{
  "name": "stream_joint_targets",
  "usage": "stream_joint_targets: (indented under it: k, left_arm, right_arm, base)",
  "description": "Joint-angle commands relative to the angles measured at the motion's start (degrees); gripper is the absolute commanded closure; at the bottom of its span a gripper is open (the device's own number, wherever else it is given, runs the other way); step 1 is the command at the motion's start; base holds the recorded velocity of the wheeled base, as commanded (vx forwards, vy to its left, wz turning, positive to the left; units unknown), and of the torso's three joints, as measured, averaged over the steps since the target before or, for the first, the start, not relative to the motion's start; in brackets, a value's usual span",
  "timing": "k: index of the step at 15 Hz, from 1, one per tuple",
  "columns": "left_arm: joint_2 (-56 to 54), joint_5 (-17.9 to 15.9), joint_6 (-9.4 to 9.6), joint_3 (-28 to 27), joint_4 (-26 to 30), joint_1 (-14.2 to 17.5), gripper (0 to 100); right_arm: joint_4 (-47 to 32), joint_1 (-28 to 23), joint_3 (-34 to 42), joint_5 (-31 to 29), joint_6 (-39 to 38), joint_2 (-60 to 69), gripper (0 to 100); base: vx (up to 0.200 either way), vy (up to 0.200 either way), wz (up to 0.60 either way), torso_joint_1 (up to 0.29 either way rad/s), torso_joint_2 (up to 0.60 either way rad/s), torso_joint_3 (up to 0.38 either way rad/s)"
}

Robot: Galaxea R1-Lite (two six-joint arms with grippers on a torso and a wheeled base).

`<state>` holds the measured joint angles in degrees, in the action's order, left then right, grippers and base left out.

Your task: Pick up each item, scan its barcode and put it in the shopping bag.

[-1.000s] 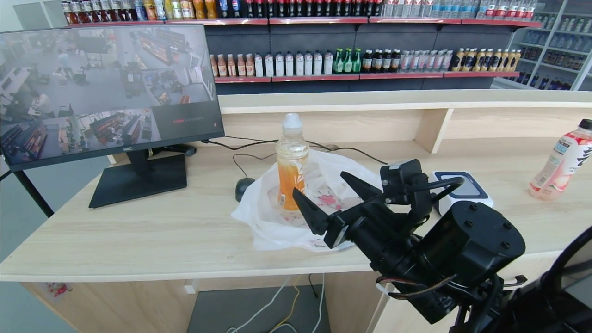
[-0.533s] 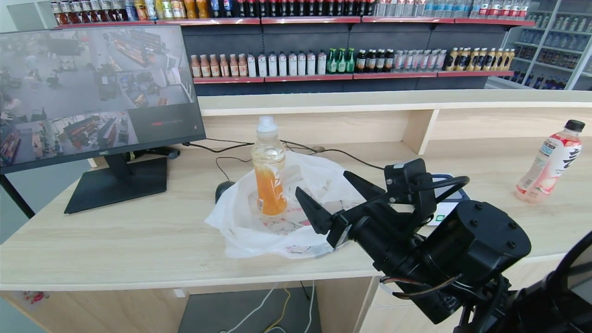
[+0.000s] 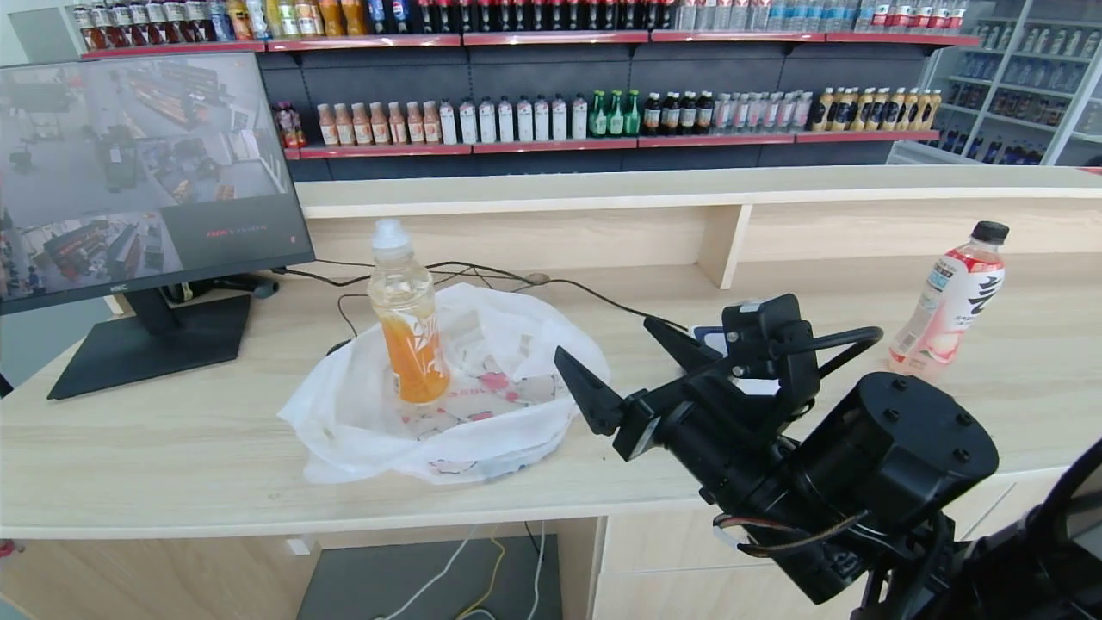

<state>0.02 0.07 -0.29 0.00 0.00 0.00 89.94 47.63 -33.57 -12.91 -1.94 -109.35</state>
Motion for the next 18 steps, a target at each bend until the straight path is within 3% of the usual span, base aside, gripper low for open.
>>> stream_joint_targets:
  k: [1,18]
  left_arm:
    - [-0.02,0.01,-0.06,0.00,0.00,0.00,0]
    - [-0.02,0.01,-0.06,0.00,0.00,0.00,0]
  right_arm:
    - [0.06,0.01,0.00,-0.01,0.00,0.01,0]
    - [0.06,0.54,2.90,-0.01,0.09,1.86,0]
  base:
    - [0.000,-0.200,0.00,0.002,0.00,0.007]
    - [0.000,-0.188,0.00,0.002,0.00,0.002]
